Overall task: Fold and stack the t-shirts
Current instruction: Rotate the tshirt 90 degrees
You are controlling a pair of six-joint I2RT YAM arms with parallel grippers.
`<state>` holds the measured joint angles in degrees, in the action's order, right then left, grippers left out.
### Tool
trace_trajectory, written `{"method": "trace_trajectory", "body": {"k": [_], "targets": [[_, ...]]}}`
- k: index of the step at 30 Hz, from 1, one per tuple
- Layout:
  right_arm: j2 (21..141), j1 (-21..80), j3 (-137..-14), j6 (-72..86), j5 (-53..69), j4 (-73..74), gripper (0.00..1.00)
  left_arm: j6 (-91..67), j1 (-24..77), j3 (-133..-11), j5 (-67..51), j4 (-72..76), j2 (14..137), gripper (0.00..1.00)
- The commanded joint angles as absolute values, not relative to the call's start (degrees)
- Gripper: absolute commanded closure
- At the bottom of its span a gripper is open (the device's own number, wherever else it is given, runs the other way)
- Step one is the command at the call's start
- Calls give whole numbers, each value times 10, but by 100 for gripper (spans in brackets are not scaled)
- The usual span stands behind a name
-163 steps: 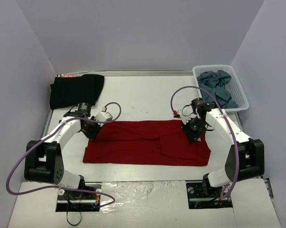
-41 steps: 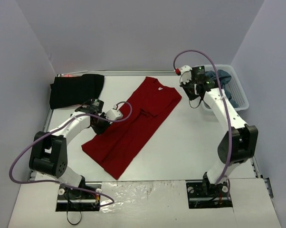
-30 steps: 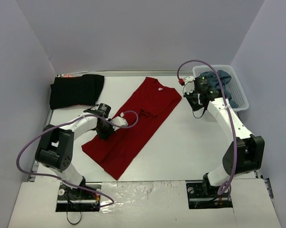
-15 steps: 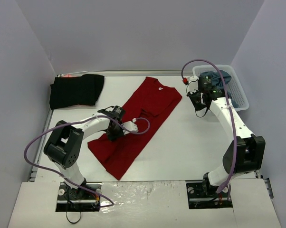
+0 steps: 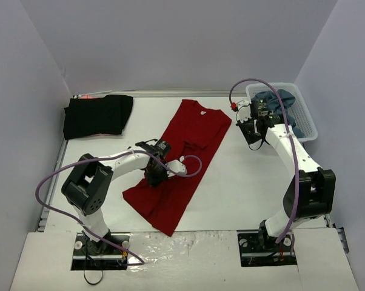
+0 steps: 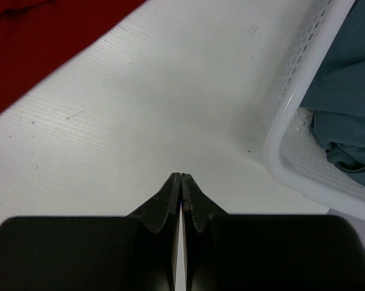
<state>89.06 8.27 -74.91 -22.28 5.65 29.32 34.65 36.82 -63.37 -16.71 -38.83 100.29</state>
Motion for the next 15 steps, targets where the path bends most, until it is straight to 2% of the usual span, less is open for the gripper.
{"method": "trace_trajectory", "body": {"k": [1, 15], "targets": [[902, 82, -737, -222, 73, 301, 100, 325, 406, -620, -243, -440, 1019, 98], [919, 82, -737, -221, 90, 306, 100, 294, 500, -705, -279, -449, 1081, 98]]}}
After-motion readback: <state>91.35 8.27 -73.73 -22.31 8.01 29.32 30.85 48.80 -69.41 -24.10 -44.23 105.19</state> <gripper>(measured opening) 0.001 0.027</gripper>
